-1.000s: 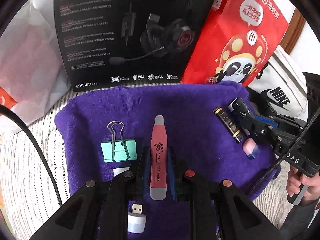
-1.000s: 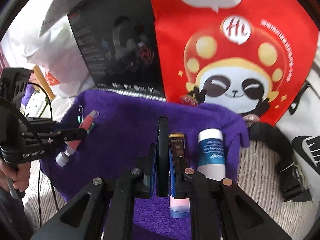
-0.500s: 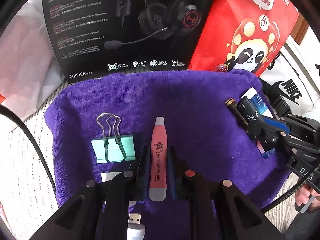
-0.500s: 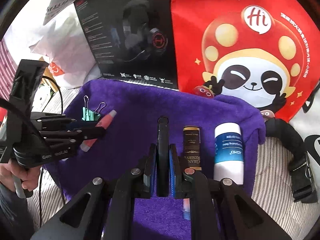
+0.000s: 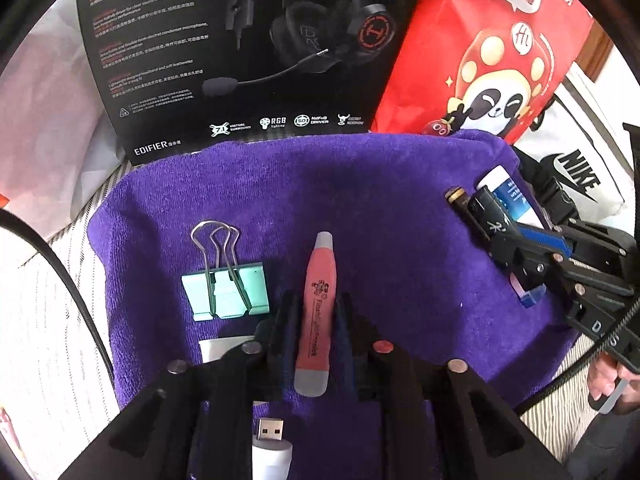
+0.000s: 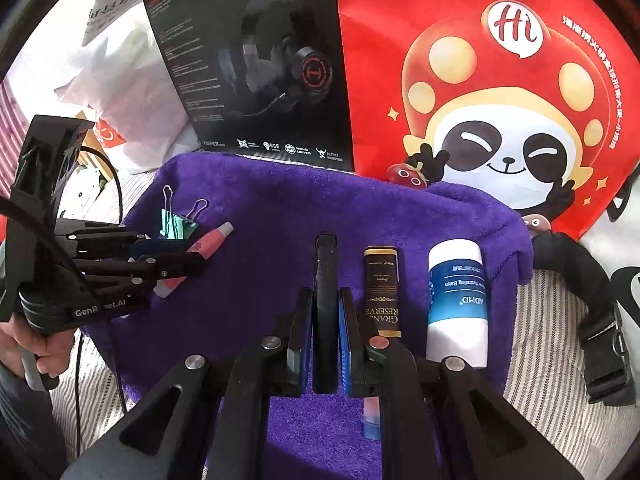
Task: Organize rigid objects
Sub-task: 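Lower the pink pen beside the teal clip and open the left tool while the right tool holds the marker, then set the black marker beside the Grand Reserve tube and open the right tool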
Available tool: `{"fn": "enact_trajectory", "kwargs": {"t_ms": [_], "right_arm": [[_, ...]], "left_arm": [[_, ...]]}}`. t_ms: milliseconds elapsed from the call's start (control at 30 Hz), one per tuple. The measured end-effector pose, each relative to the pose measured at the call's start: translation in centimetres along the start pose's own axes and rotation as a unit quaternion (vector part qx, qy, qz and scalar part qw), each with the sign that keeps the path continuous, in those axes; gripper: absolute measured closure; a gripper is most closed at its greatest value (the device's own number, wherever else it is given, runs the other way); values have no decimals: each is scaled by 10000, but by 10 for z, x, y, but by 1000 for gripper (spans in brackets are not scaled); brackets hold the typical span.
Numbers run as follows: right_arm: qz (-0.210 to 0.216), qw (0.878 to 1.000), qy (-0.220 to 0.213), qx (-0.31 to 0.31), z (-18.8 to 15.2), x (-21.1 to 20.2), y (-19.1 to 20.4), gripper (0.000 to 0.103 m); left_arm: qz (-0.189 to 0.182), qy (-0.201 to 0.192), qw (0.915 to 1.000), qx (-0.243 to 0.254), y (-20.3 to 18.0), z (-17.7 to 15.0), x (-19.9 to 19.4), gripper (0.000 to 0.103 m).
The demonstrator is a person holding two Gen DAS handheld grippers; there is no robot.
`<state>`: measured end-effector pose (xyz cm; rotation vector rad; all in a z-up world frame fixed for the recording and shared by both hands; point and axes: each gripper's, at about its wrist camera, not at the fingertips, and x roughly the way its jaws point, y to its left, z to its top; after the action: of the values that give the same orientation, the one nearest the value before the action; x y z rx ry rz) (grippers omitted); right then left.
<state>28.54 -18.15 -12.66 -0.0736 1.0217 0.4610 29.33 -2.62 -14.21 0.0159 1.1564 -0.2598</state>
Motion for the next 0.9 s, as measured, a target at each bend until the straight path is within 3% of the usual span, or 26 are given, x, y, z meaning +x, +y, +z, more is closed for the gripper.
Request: {"fn": "enact_trajectory", "kwargs": {"t_ms": [200, 300, 700, 900], "right_arm": [[-28, 10000, -5, 66, 0, 2, -1, 91], [20, 10000, 41, 72, 0, 8, 2, 91], [-390, 9989, 229, 99, -2, 34, 5, 91], [-389, 9989, 215, 133, -1, 39, 5, 91]], "left_arm": [[-8, -102, 9999, 65, 3, 0, -16, 80], [11, -212, 9998, 67, 5, 1, -27, 74], [-130, -370, 9992, 33, 16, 0, -45, 73], [-161, -426, 9990, 15, 17, -1, -50, 73]]}}
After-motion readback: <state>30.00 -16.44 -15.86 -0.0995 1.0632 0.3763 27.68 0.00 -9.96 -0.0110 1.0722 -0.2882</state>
